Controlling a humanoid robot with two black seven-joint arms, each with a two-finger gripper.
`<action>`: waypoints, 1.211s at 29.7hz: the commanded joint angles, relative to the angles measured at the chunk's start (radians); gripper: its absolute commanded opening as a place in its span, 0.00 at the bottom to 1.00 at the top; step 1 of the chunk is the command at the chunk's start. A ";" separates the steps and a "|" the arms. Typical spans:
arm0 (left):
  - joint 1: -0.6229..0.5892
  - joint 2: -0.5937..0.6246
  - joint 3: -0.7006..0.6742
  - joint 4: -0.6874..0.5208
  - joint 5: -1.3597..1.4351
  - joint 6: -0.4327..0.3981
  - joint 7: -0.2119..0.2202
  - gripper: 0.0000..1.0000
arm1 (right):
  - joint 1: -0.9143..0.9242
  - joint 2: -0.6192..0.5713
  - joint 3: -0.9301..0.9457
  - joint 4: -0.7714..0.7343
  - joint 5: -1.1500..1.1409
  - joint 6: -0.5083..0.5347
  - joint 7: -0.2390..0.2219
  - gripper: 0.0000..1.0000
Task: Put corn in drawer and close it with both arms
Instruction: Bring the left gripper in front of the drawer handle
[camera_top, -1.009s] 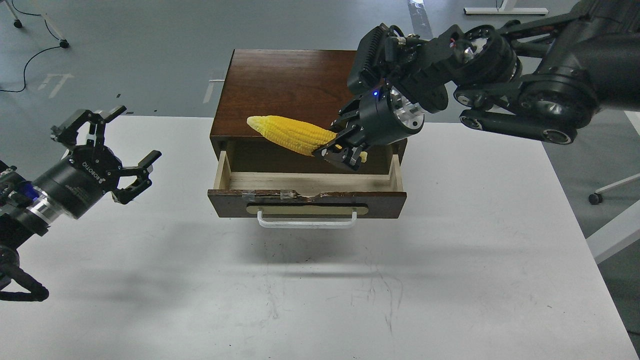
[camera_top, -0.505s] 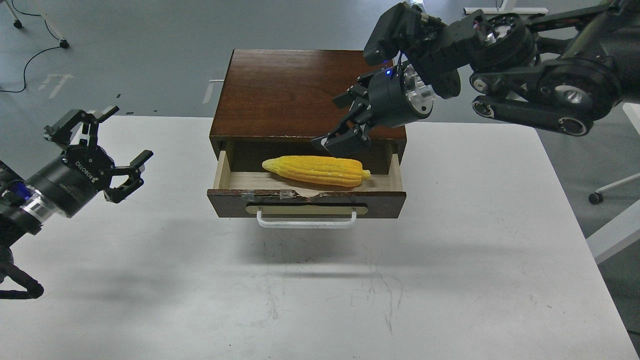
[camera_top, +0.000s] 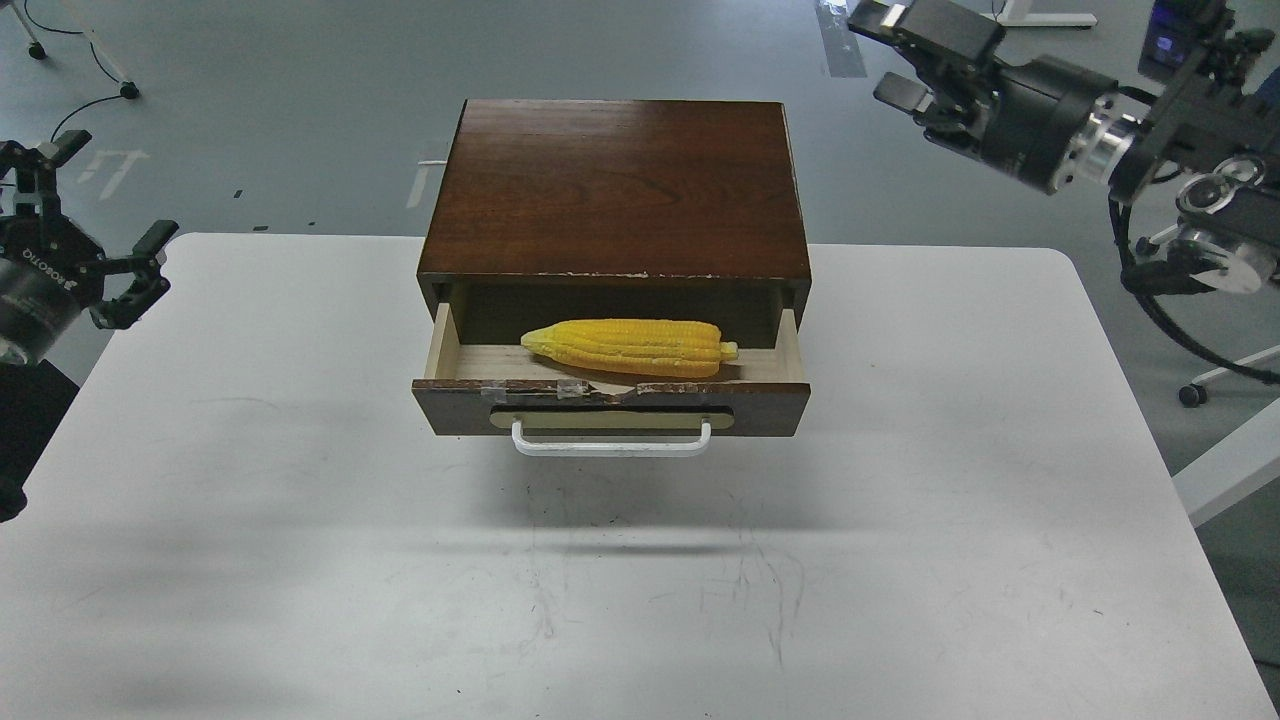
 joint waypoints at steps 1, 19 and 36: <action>-0.089 0.014 -0.002 -0.060 0.138 0.000 0.000 1.00 | -0.148 0.007 0.095 -0.033 0.045 0.001 0.000 1.00; -0.171 -0.116 0.005 -0.741 1.380 0.000 0.000 1.00 | -0.283 0.090 0.110 -0.151 0.047 0.000 0.000 1.00; 0.058 -0.285 0.124 -0.754 1.585 0.000 0.000 0.00 | -0.306 0.090 0.110 -0.153 0.047 0.000 0.000 1.00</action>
